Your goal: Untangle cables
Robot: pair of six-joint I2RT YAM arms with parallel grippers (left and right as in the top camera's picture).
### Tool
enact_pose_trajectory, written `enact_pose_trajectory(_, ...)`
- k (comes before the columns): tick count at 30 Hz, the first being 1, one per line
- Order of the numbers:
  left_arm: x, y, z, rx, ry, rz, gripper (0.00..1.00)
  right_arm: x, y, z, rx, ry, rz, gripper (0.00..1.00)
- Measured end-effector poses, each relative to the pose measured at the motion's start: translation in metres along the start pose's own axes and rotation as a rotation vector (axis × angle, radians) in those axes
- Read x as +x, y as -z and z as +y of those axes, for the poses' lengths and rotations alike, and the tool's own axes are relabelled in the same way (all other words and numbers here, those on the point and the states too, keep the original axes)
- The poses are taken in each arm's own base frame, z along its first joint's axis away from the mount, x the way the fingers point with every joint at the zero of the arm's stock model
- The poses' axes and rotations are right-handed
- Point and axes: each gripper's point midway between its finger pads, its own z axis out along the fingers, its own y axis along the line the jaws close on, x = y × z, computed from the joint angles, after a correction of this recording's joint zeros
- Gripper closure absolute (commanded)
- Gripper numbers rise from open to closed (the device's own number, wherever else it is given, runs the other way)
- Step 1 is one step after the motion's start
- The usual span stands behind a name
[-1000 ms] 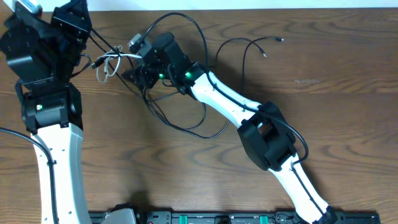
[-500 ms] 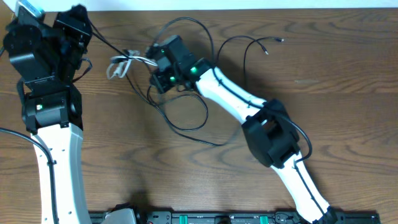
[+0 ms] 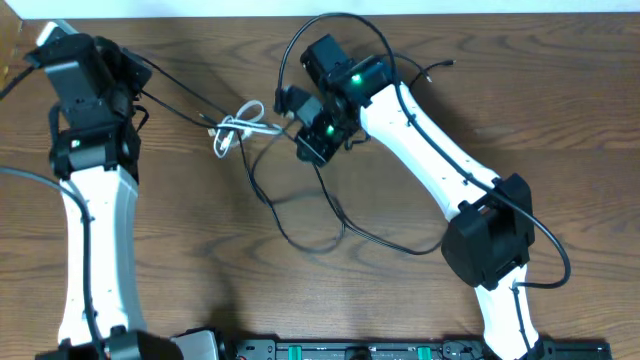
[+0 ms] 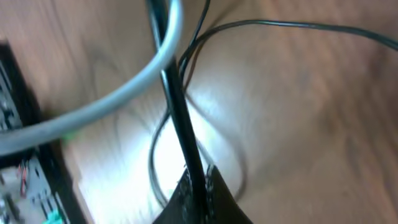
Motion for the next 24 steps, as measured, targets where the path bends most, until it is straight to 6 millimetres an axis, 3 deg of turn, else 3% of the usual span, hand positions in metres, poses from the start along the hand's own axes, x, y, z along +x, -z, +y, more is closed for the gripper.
enact_pose_trajectory(3, 0.013, -0.013, 0.009, -0.035, -0.019, 0.042, 0.93, 0.01, -0.001, 0.002, 0.002, 0.036, 0.043, 0.99)
enact_pose_trajectory(8, 0.037, -0.032, 0.028, -0.101, -0.086, 0.125, 0.93, -0.004, 0.026, -0.018, 0.063, 0.053, -0.05, 0.99)
enact_pose_trajectory(11, 0.053, -0.039, 0.041, -0.147, -0.131, 0.18, 0.93, -0.022, 0.072, -0.037, 0.135, 0.03, -0.192, 0.99)
enact_pose_trajectory(12, 0.057, -0.042, 0.046, -0.165, -0.143, 0.195, 0.93, -0.028, 0.105, -0.05, 0.19, 0.0, -0.274, 0.99)
enact_pose_trajectory(16, 0.074, -0.055, 0.069, -0.257, -0.187, 0.239, 0.93, -0.023, 0.184, -0.073, 0.303, -0.107, -0.427, 0.99)
enact_pose_trajectory(20, 0.086, -0.07, 0.089, -0.329, -0.214, 0.263, 0.92, -0.007, 0.214, -0.093, 0.379, -0.213, -0.462, 0.99)
enact_pose_trajectory(24, 0.084, -0.077, 0.113, -0.398, -0.208, 0.262, 0.93, 0.014, 0.229, -0.123, 0.463, -0.318, -0.452, 0.99)
